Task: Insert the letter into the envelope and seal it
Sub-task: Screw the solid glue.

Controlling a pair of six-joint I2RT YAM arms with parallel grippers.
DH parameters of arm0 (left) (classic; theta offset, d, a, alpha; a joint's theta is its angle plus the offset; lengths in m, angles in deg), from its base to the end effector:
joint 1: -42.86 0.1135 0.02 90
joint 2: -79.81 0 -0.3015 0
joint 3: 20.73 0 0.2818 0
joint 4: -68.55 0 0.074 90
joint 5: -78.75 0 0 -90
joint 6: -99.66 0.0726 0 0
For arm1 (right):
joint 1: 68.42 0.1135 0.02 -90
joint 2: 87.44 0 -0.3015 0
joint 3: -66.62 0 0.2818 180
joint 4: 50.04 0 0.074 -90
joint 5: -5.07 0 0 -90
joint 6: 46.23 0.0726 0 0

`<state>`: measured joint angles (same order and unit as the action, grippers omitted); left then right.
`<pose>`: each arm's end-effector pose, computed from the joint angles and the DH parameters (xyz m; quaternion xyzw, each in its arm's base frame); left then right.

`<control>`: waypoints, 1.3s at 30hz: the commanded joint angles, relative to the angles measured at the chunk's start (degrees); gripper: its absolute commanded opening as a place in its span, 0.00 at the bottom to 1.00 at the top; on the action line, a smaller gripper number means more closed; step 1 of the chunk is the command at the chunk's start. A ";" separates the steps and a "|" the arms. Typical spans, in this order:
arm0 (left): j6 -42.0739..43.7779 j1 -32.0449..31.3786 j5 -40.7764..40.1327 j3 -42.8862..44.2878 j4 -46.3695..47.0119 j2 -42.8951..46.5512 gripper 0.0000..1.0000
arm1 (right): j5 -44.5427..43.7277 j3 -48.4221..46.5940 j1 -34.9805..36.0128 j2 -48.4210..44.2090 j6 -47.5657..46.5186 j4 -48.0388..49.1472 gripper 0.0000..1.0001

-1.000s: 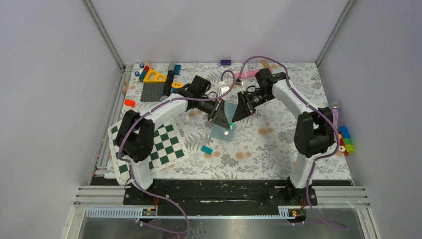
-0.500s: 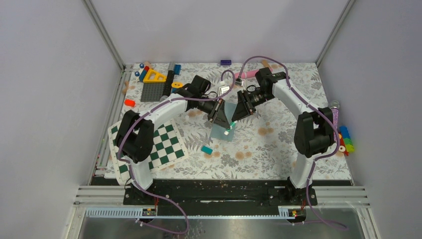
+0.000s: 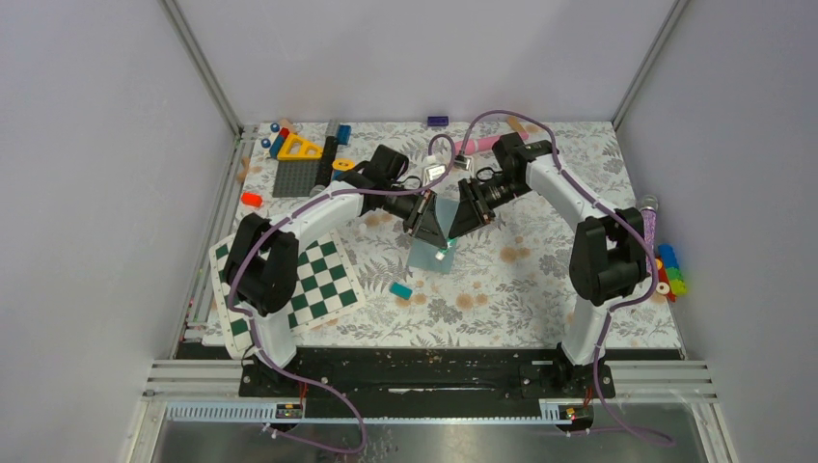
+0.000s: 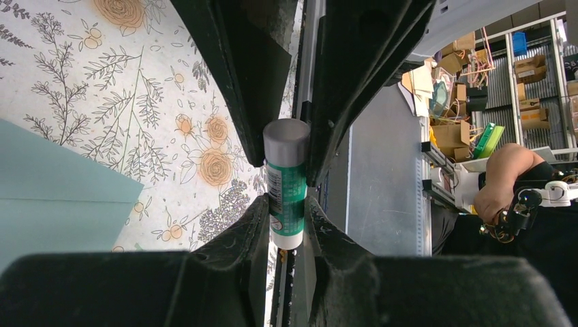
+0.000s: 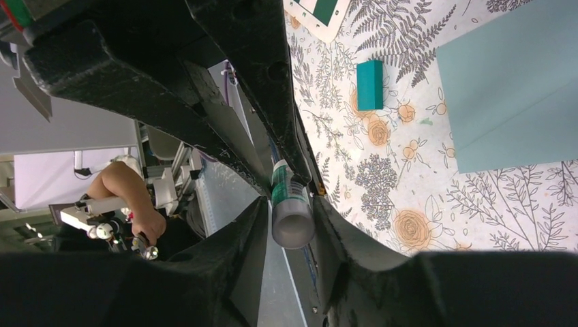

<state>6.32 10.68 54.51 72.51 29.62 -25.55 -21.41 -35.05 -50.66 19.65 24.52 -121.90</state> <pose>0.3377 -0.2907 0.2643 0.3725 0.7217 -0.5728 0.1105 0.3731 0.1877 0.2713 -0.3235 0.7828 0.5219 0.1010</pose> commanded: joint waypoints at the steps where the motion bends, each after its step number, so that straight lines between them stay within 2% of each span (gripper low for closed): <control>1: 0.00 0.02 0.09 -0.26 2.57 2.76 0.00 | 0.82 -0.68 0.70 0.38 -1.58 -1.87 0.34; 3: 0.08 0.02 -0.30 -0.33 2.55 2.87 0.00 | 1.14 -1.09 0.78 0.73 -2.45 -3.07 0.30; 8: 0.06 0.19 -0.60 -0.44 2.72 2.99 0.00 | 1.85 -2.87 1.04 2.31 -5.35 -7.40 0.30; 11: -0.03 0.27 -0.77 -0.57 2.90 3.09 0.00 | 1.90 -3.08 1.29 2.55 -5.90 -8.39 0.18; 13: -0.09 0.35 -0.99 -0.65 2.97 3.13 0.01 | 2.27 -3.96 1.32 2.92 -7.19 -9.99 0.15; 14: -0.24 0.43 -1.28 -0.88 3.17 3.29 0.12 | 2.25 -4.35 1.31 3.09 -7.49 -10.49 0.14; 15: -0.52 0.57 -1.47 -1.02 3.52 3.44 0.19 | 2.11 -4.55 1.31 3.01 -7.55 -10.51 0.14; 17: -0.71 1.07 -1.77 -1.39 3.86 3.85 0.45 | 1.58 -4.97 1.31 2.57 -7.37 -10.46 0.14; 20: -0.65 3.00 -3.15 -1.85 3.87 5.15 0.93 | 0.52 -5.56 1.18 1.86 -6.95 -10.37 0.15; 21: -0.63 3.93 -3.49 -2.03 3.91 5.69 0.98 | 0.28 -5.68 1.10 1.67 -6.76 -10.27 0.15; 24: -0.14 7.21 -5.17 -2.37 3.58 7.68 0.99 | -0.66 -6.16 0.60 0.95 -5.17 -9.43 0.15; 26: 1.12 9.68 -10.07 -1.93 1.76 8.73 0.99 | -2.02 -6.09 0.04 -0.11 -3.21 -7.73 0.16; 27: 2.31 10.84 -14.13 -1.36 -0.02 9.03 0.99 | -3.16 -6.03 -0.26 -0.83 -1.79 -6.54 0.16; 31: 8.58 11.31 -41.32 0.77 -5.61 9.11 0.99 | -7.69 -4.93 -1.43 -4.69 4.02 -0.13 0.16; 34: 11.91 11.51 -48.95 0.62 -6.25 8.64 0.98 | -12.03 -3.53 -1.74 -8.46 6.58 3.91 0.17; 36: 13.21 11.44 -52.42 1.59 -8.20 6.79 0.93 | -13.29 -2.63 -2.07 -10.03 7.81 5.59 0.17; 39: 13.51 11.46 -56.76 3.17 -11.55 3.15 0.78 | -13.86 -1.76 -2.37 -11.68 9.11 7.32 0.17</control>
<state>16.11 22.40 10.47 72.03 22.19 -19.06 -32.44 -37.98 -52.63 11.91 29.90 -118.80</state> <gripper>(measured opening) 0.860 0.317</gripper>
